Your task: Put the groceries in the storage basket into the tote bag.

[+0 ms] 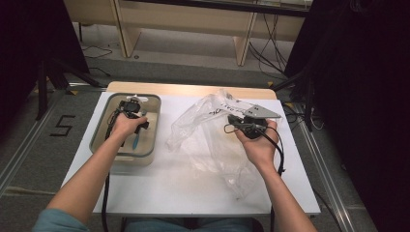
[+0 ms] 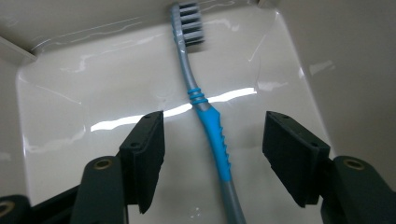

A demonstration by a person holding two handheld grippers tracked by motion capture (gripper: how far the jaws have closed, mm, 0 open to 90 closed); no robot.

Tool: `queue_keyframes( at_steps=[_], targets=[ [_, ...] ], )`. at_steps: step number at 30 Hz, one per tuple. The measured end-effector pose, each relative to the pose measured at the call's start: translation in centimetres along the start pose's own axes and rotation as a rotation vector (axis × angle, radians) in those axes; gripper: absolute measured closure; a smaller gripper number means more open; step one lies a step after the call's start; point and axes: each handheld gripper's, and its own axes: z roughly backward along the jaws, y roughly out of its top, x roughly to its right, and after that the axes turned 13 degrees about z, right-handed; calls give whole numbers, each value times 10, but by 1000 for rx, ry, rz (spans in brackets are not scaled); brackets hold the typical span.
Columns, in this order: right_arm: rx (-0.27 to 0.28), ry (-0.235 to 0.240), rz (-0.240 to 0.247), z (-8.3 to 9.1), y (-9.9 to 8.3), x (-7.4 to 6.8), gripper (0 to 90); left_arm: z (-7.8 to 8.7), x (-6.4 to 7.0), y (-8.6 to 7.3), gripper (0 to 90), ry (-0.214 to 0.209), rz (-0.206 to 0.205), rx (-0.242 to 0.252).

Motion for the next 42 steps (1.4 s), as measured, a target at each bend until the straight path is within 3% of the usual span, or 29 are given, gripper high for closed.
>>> queue_keyframes(
  at_steps=[19,42],
  targets=[
    [0,2,-2,0,0,0,900,-3,2,4,553,27,-24,-52],
    [0,4,0,0,0,0,900,-2,0,8,754,38,4,-94]
  ],
)
